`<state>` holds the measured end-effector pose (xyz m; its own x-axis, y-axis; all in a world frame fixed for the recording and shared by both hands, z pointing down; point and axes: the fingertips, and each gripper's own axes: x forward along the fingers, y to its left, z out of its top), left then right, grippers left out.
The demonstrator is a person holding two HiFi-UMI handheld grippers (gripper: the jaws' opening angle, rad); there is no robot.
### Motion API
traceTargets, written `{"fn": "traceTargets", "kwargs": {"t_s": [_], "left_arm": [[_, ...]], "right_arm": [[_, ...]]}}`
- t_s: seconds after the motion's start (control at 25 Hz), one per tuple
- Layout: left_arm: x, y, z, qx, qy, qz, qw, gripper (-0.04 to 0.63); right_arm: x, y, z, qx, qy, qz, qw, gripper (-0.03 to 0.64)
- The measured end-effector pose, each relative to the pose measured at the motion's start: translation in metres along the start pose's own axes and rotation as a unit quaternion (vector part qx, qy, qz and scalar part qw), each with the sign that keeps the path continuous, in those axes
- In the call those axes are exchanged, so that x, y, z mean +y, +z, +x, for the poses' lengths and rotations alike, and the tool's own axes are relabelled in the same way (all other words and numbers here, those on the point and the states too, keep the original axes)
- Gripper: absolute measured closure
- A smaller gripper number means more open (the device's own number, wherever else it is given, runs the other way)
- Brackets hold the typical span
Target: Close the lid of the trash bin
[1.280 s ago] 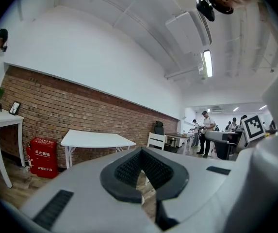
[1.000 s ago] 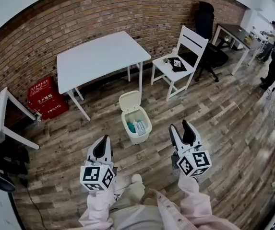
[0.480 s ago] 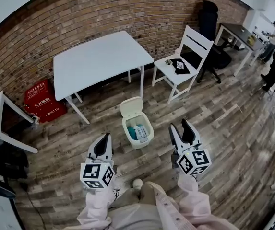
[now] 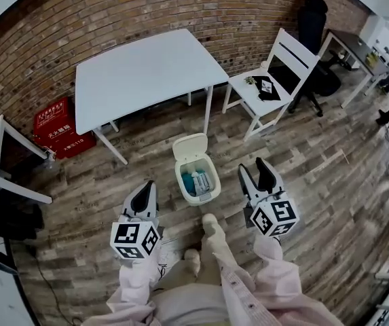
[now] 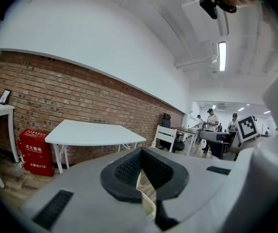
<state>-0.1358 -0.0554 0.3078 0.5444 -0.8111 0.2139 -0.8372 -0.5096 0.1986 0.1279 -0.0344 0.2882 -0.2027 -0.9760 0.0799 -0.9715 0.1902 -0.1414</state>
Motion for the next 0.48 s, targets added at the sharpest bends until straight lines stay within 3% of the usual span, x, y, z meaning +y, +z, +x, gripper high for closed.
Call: {"fn": "traceTargets", "kwargs": {"t_s": [0.48], "left_arm": [[0.028,-0.02,0.094,0.037,0.062,-0.063,0.9954,0.601]], "right_arm": [[-0.035,-0.038,0.143,0.095,0.124,-0.044,0.987,0.407]]}}
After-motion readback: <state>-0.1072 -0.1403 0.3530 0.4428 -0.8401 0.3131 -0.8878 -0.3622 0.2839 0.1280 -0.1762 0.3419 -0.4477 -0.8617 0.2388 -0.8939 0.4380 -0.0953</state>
